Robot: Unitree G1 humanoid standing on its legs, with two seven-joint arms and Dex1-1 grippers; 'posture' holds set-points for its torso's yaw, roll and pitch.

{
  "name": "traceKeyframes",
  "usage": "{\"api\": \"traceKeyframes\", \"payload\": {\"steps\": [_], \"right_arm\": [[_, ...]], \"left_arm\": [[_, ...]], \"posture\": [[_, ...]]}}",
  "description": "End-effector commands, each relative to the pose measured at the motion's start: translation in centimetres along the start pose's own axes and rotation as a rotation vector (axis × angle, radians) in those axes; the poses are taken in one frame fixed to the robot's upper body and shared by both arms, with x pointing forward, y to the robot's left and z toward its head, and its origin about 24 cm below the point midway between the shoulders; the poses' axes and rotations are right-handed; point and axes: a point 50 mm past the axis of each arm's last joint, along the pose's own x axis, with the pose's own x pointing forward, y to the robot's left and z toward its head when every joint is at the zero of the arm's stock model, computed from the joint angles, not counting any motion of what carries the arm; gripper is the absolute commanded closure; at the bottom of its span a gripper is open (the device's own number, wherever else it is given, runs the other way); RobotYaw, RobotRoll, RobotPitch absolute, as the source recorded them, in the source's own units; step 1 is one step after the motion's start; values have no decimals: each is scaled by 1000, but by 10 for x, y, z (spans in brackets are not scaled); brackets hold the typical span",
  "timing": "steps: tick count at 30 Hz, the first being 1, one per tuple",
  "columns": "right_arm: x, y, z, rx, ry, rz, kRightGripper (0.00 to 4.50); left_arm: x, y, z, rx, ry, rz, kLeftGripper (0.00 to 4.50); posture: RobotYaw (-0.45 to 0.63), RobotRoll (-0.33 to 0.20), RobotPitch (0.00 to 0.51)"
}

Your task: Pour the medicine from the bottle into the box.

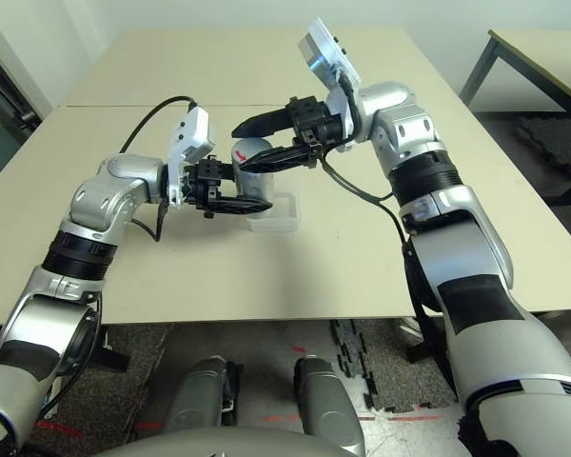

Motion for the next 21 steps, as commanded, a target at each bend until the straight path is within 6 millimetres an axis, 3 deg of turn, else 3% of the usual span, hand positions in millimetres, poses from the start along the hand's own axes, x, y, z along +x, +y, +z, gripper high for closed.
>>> {"api": "traceKeyframes", "payload": {"steps": [1, 6, 11, 15, 21], "right_arm": [[-10, -4, 4, -52, 43, -40, 1610], [-20, 1, 12, -52, 34, -40, 54], [-40, 20, 16, -25, 62, -34, 0], [-67, 36, 17, 51, 90, -112, 0], [-56, 43, 29, 114, -10, -283, 0]], "left_arm": [[8, -11, 16, 48, -65, -89, 1962], [6, -11, 14, 47, -63, -73, 1962], [2, -9, 12, 41, -65, -51, 1962], [-2, -6, 8, 30, -66, -27, 1962], [-5, 2, 1, 13, -63, 19, 1962]], "posture": [[128, 0, 95], [126, 0, 94], [116, 0, 96], [100, 0, 99], [80, 0, 98]]}}
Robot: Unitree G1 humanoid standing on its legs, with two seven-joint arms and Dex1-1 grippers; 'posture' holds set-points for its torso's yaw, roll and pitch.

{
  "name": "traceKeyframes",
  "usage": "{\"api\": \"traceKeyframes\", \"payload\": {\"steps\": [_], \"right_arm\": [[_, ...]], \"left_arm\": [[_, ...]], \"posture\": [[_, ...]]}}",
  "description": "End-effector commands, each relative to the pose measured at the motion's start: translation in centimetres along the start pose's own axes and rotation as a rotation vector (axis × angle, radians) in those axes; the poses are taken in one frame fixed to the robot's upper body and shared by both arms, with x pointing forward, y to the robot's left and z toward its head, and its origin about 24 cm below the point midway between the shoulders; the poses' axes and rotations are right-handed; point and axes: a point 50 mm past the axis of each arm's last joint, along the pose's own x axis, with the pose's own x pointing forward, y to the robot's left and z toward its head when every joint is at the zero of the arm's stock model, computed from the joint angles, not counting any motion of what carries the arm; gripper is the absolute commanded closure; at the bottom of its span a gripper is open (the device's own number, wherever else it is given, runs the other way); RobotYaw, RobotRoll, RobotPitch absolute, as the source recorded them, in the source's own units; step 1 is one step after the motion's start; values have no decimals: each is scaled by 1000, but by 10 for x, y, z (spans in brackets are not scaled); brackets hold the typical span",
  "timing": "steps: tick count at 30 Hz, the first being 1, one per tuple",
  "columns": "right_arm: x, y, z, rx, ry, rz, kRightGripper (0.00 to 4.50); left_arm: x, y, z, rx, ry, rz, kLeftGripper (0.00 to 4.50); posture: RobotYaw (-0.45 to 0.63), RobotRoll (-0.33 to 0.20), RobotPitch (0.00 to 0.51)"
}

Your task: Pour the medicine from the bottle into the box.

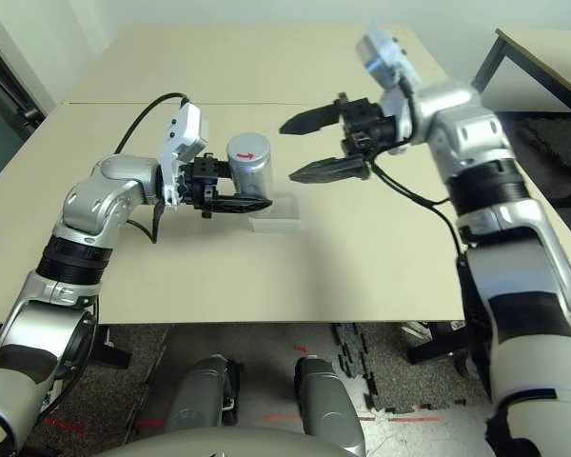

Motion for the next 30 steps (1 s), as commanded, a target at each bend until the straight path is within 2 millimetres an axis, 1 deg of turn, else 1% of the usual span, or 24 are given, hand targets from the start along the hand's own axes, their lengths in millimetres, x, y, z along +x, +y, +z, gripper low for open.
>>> {"api": "traceKeyframes", "payload": {"steps": [1, 4, 8, 11, 16, 20, 30], "right_arm": [[15, 5, 7, 13, -47, -132, 0], [32, 10, 3, 36, -28, -205, 0], [54, 20, 2, 82, -20, -203, 0], [63, 24, 3, 93, -9, -207, 0], [71, 20, 0, 15, 64, -238, 0], [75, 12, -4, -20, 88, -277, 0], [87, 2, -6, -51, 81, -305, 0]], "left_arm": [[-4, 7, -6, -13, -8, 45, 1962], [-3, 12, -8, -15, -12, 65, 1962], [-2, 17, -11, -15, -10, 74, 1962], [-1, 19, -12, -14, -10, 79, 1962], [0, 21, -12, -2, -4, 81, 1962], [2, 21, -12, 6, -4, 79, 1962], [7, 17, -12, 4, -15, 70, 1962]], "posture": [[76, 0, 98], [68, 0, 98], [66, 0, 92], [64, 0, 86], [65, 0, 80], [68, 0, 78], [75, 0, 80]]}}
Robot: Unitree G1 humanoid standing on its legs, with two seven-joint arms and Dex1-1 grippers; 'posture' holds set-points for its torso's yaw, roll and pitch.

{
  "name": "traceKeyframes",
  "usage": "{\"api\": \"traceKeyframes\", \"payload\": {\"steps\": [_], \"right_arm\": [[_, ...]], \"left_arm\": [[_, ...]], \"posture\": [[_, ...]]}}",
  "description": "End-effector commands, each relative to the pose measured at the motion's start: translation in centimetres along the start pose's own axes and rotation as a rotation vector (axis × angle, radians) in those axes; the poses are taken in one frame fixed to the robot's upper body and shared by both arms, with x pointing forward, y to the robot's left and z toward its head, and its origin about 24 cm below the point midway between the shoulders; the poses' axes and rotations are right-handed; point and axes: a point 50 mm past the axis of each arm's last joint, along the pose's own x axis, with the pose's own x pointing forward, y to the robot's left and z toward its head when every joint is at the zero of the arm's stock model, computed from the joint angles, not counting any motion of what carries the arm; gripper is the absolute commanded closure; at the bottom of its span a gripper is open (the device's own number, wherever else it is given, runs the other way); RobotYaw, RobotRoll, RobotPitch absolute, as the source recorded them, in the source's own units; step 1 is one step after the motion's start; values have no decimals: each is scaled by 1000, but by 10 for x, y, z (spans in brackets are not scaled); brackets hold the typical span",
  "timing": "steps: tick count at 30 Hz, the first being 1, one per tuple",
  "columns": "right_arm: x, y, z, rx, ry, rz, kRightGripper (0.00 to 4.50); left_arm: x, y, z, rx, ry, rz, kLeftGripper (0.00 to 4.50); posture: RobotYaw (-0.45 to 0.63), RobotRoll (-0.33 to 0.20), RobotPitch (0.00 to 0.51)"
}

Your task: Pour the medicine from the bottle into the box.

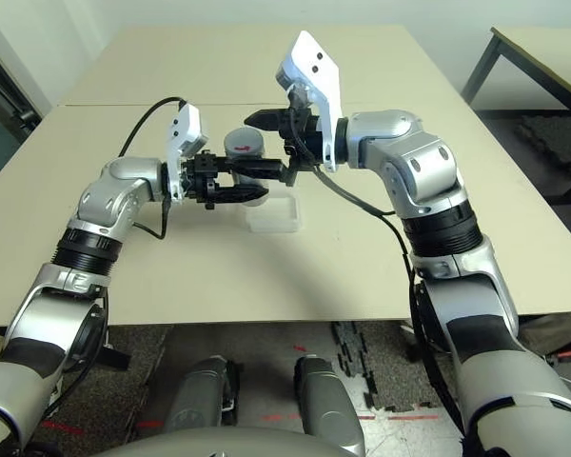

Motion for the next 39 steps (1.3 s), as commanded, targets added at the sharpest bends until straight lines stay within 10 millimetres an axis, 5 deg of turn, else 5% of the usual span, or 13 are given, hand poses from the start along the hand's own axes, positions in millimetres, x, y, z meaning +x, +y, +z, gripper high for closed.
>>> {"api": "traceKeyframes", "payload": {"steps": [1, 39], "right_arm": [[4, -1, 0, -9, 2, -3, 0], [-57, -20, -11, 72, 8, -218, 0]], "left_arm": [[4, -2, 5, 25, -3, -6, 1962], [-10, -2, -8, -20, 12, 39, 1962]], "posture": [[75, 0, 79], [48, 0, 92]]}}
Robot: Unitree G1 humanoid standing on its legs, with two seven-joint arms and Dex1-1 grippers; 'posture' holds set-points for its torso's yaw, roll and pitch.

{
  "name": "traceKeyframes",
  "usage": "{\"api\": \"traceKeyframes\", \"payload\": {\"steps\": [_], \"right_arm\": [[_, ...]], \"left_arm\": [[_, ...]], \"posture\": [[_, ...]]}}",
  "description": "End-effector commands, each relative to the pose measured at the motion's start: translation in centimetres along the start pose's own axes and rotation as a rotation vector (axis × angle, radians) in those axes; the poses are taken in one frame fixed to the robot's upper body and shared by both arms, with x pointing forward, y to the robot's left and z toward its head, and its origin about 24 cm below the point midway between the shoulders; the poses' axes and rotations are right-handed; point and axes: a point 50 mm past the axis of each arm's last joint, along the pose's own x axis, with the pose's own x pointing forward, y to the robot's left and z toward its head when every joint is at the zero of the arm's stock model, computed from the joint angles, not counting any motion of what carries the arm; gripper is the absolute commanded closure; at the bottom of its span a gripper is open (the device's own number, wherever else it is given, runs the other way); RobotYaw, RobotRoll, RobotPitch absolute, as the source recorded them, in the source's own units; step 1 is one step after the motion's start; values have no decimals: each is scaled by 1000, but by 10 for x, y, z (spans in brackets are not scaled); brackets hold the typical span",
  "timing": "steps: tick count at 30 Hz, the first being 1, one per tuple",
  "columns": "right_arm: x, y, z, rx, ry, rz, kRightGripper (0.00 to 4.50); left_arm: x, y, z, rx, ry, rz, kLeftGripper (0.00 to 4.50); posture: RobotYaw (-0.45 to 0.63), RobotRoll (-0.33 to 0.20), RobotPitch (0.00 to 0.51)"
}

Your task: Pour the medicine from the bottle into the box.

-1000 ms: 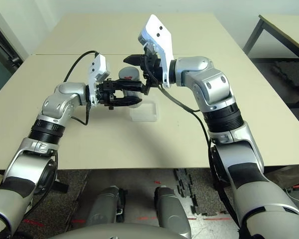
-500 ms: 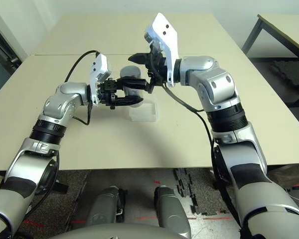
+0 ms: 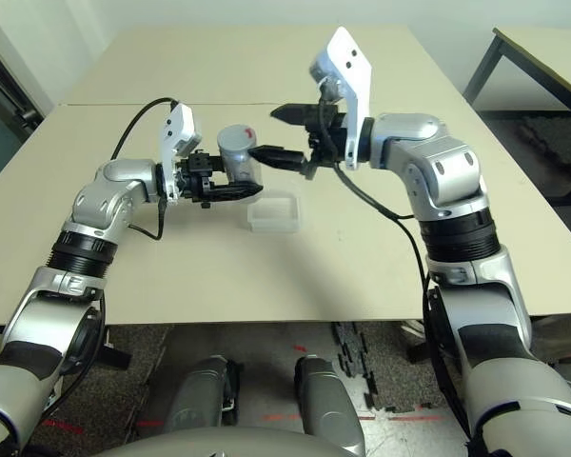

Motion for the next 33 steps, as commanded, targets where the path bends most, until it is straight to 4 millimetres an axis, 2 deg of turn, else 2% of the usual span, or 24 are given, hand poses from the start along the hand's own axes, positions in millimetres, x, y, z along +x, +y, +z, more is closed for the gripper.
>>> {"api": "traceKeyframes", "payload": {"steps": [1, 4, 13, 20, 33], "right_arm": [[-6, -4, -3, 15, 6, -26, 0], [-8, -3, -4, 18, 13, -24, 0], [-5, 16, -2, 33, 14, 96, 0], [7, 28, 6, 38, -3, 166, 0], [35, 35, 12, 9, -36, 186, 0]], "left_arm": [[0, -2, 2, 13, 1, -15, 1962], [-1, -2, 1, 10, 3, -13, 1962], [-1, 0, 2, 8, 3, -5, 1962], [2, 0, 2, 9, -1, -8, 1962], [11, -2, 2, 6, -13, -24, 1962]], "posture": [[48, 0, 92], [45, 0, 93], [42, 0, 92], [45, 0, 90], [51, 0, 91]]}}
